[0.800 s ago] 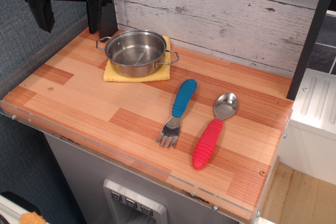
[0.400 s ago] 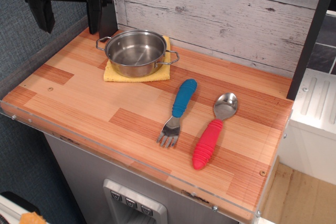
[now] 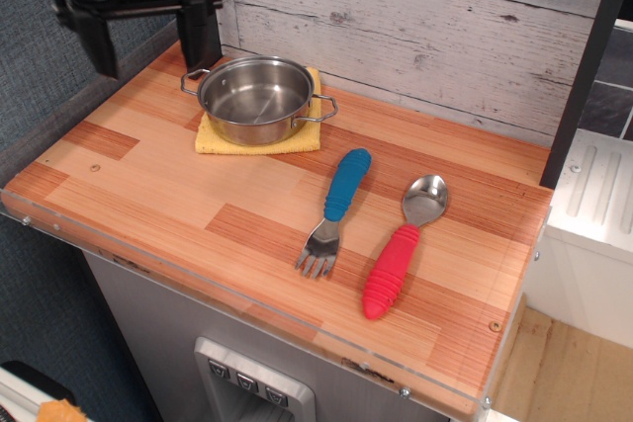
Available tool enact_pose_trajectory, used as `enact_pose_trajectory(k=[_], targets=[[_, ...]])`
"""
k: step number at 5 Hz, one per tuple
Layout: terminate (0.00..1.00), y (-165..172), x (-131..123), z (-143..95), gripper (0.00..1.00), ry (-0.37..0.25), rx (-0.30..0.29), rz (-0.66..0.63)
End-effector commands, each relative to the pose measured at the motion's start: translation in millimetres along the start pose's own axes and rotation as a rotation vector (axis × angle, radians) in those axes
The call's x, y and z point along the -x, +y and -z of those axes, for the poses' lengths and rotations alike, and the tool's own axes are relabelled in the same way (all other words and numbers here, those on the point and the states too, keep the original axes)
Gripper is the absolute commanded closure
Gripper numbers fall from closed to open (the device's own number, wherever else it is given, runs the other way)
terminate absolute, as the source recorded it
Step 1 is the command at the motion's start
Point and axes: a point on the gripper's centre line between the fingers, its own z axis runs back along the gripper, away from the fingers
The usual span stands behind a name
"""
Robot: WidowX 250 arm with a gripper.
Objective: Move the silver pot forward and next to the blue fork.
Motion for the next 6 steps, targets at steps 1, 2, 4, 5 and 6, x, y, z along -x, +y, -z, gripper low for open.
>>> enact_pose_trajectory(k=[1,2,4,5,6], targets=[[0.0,-23,-15,16,0.0,0.017,0.006,-0.315],[0.0,-36,-19,28,0.0,0.017,0.015,-0.382],[0.0,-44,-21,51,0.0,0.049,0.07,-0.423],[0.0,-48,-20,60,0.0,0.059,0.09,-0.421],[0.0,-51,-18,71,0.0,0.069,0.059,-0.421]])
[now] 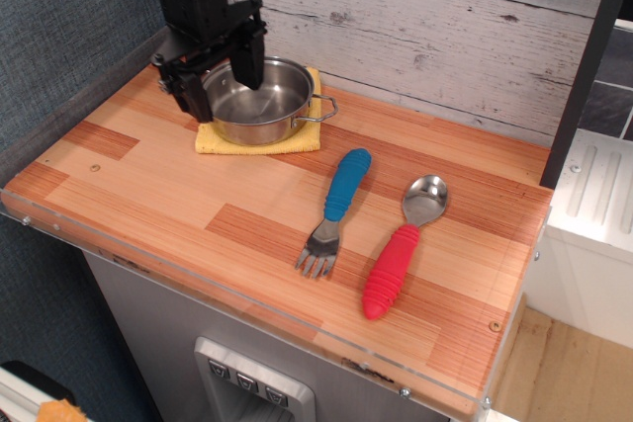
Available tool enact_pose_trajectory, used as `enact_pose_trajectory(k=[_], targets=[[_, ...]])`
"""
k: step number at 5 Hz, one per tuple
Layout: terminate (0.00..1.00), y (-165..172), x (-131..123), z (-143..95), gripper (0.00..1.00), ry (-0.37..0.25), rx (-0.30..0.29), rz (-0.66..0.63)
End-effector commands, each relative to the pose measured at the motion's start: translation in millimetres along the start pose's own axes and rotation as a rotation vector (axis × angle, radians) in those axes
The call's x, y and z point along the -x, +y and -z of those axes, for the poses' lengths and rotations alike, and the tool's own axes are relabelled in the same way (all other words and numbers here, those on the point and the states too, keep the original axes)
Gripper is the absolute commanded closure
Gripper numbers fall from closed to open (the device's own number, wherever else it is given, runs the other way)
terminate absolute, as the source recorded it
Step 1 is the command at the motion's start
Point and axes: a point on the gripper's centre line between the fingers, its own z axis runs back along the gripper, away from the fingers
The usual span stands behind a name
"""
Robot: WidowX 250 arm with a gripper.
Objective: Move the silver pot forward and next to the blue fork.
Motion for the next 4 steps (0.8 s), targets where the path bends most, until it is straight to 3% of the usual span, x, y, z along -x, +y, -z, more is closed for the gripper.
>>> enact_pose_trajectory(k=[1,2,3,4], targets=[[0.0,-1,-1,9,0.0,-0.007,-0.008,0.01],[0.0,1,-1,15,0.0,-0.019,0.003,0.025],[0.0,1,-1,17,1.0,-0.021,0.008,0.026],[0.0,2,1,26,1.0,-0.028,-0.011,0.033]])
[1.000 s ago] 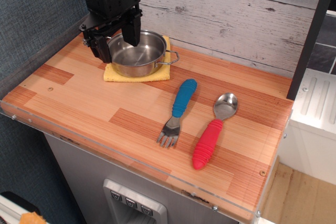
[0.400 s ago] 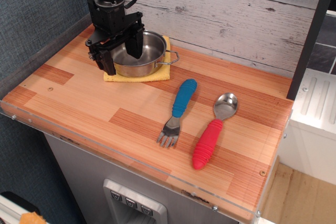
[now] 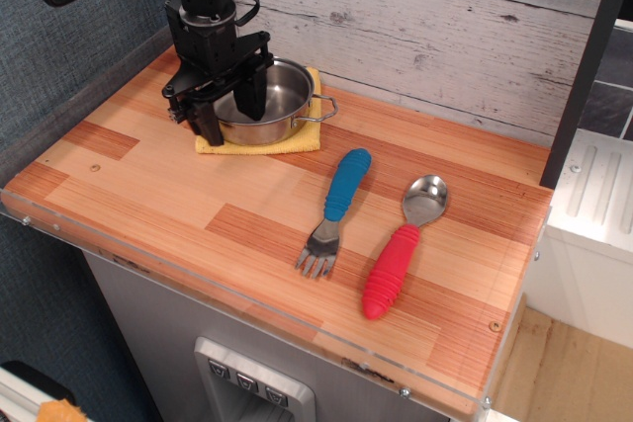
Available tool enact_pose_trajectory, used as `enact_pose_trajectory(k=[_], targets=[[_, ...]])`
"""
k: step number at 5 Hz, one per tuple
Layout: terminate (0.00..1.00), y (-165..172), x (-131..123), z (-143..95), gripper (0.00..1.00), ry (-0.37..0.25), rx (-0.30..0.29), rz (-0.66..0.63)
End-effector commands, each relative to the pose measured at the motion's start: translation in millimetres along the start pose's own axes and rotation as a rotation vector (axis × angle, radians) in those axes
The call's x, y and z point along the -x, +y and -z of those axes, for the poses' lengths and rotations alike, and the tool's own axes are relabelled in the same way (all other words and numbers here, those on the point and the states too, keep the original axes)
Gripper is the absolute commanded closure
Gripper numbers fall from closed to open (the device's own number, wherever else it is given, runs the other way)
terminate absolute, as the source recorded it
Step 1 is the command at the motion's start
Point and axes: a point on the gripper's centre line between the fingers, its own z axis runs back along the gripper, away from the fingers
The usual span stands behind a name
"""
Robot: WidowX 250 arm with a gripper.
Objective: Move the silver pot forward and next to the blue fork.
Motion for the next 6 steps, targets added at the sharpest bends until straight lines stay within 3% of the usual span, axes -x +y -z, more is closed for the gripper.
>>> enact_pose_trajectory(k=[1,4,6], targets=[[0.0,-2,-3,-7,1.0,-0.021,0.027,0.022],[0.0,-1,-14,-57,1.0,-0.067,0.143,0.002],[0.0,29,4,-75,1.0,-0.093,0.112,0.046]])
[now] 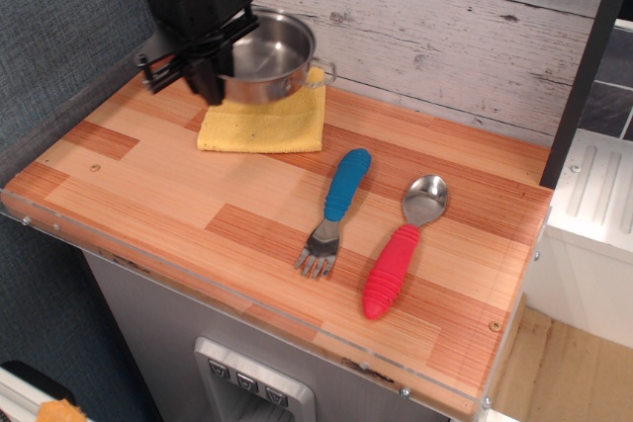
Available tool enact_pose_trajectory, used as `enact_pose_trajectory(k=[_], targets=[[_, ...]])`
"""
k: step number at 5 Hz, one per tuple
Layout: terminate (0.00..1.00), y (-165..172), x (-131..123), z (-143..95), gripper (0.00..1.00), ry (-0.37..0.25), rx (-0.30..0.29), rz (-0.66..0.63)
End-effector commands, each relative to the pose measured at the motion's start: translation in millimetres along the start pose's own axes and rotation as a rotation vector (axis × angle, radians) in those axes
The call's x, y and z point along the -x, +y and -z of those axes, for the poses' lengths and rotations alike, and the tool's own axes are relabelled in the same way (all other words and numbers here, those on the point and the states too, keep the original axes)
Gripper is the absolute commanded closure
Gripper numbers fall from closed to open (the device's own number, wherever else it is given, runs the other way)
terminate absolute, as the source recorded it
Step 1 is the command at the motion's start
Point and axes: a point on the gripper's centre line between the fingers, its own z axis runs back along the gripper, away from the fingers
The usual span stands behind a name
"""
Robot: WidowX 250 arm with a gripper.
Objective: Move the silver pot forward and next to the blue fork.
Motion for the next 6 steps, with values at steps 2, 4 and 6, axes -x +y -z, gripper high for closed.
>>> enact_pose_trajectory(k=[2,4,6], targets=[[0.0,51,26,-28,1.0,-0.015,0.015,0.066],[0.0,77,44,-17,1.0,0.001,-0.002,0.083],[0.0,86,54,12,1.0,0.027,-0.051,0.093]])
